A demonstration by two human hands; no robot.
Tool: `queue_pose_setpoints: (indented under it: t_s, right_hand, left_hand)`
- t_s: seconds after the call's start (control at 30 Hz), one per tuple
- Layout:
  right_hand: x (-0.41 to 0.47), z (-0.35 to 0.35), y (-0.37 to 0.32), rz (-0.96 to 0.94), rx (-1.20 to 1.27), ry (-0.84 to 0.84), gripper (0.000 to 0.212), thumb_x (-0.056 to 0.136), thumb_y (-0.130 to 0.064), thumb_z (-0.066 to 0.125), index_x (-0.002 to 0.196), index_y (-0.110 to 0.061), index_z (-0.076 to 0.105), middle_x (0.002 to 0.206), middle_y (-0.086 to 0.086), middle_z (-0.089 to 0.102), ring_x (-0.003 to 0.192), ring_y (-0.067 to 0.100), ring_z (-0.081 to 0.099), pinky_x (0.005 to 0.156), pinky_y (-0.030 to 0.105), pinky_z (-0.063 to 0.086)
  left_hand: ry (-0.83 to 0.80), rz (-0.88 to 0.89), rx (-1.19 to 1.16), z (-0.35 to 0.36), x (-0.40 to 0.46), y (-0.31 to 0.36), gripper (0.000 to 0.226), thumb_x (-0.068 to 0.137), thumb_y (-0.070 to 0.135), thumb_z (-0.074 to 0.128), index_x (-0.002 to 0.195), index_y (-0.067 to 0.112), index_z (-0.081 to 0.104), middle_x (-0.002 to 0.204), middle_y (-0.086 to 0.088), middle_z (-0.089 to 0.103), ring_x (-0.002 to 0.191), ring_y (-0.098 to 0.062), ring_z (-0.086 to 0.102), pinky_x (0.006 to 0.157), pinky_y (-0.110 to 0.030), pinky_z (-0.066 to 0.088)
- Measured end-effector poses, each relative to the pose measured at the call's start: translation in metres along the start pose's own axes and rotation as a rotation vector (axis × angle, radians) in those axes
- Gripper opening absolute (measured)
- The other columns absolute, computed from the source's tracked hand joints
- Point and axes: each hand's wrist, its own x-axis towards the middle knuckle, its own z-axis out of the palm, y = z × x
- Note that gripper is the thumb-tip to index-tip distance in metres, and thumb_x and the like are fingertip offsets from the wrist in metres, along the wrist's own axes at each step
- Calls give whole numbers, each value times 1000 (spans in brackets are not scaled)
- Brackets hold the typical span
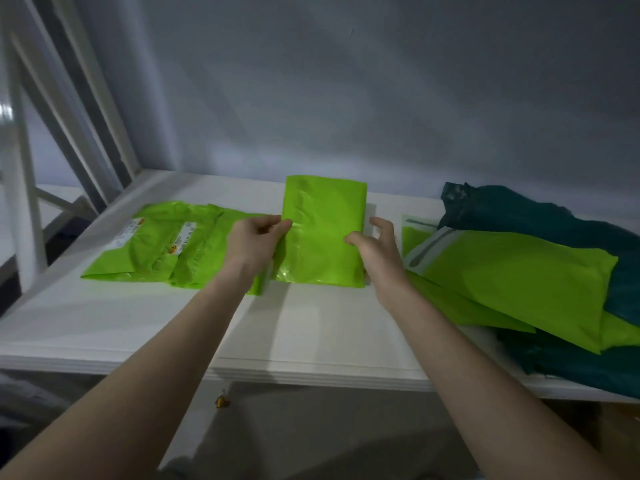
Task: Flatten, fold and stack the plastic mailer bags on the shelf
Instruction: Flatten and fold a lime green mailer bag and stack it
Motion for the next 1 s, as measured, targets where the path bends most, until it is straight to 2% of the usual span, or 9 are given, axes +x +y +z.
queue_pose_setpoints:
  t_s: [0.03,0.1,0.23,0.33,0.43,0.53,0.7,0.83,1.0]
  right_hand:
    - [-2,6,-1,-48,4,-10,52,83,-6,61,126,-22,36,85,5,59,75,22,56,70,31,44]
    - [-5,21,-3,-201,-55,6,52,79,1,61,118,-26,38,80,8,61,73,29,59,70,36,49]
    - [-12,65,-7,-327,-199,17,37,79,-8,64,114,-17,56,91,22,65,76,35,61,70,40,49]
    - [-18,101,-13,-287,-182,-80,51,78,-17,67,126,-13,54,117,18,60,105,29,59,95,37,46]
    - [-26,139,-18,-314,-343,-188,60,81,-11,67,136,-6,44,133,18,44,124,27,45,102,21,28]
    - [-35,178,-24,-384,-472,-246,63,84,-15,63,140,-3,37,134,19,39,129,28,38,104,22,22]
    - [-40,224,-26,-472,-680,-243,60,86,-29,60,137,-3,40,127,19,44,123,33,37,103,37,28]
    - [-40,234,-19,-495,-858,-189,54,86,-40,56,131,-11,47,129,14,43,126,30,32,101,41,29]
    - [-36,234,-12,-651,-1050,-223,60,90,-46,46,136,-9,41,156,8,15,144,22,10,114,48,11]
  left_hand:
    - [43,47,102,-6,2,1,29,88,25,63,109,7,69,97,-9,71,89,-14,65,81,-27,50]
    - [99,127,249,-17,2,8,27,92,23,56,111,8,68,111,-10,69,107,-21,61,88,-27,43]
    - [83,184,322,-48,8,15,32,92,14,50,123,13,60,114,-12,65,107,-27,59,87,-32,44]
    - [138,179,359,-85,11,2,49,92,16,55,138,18,40,106,-7,57,98,-24,56,84,-31,43]
    - [183,212,405,-124,16,-16,38,91,14,55,128,21,50,97,-6,56,90,-25,58,81,-34,46]
    - [209,213,512,-159,25,-34,31,92,12,52,120,19,61,108,-14,62,94,-33,60,85,-33,43]
    - [251,166,559,-196,35,-46,34,94,12,48,126,13,59,116,-22,53,108,-36,53,94,-28,34]
    - [147,88,640,-206,40,-57,45,91,27,56,134,17,50,127,-17,46,119,-31,47,101,-28,31]
    - [110,211,918,-207,39,-67,54,93,32,48,145,28,32,154,-2,21,140,-26,19,112,-42,19]
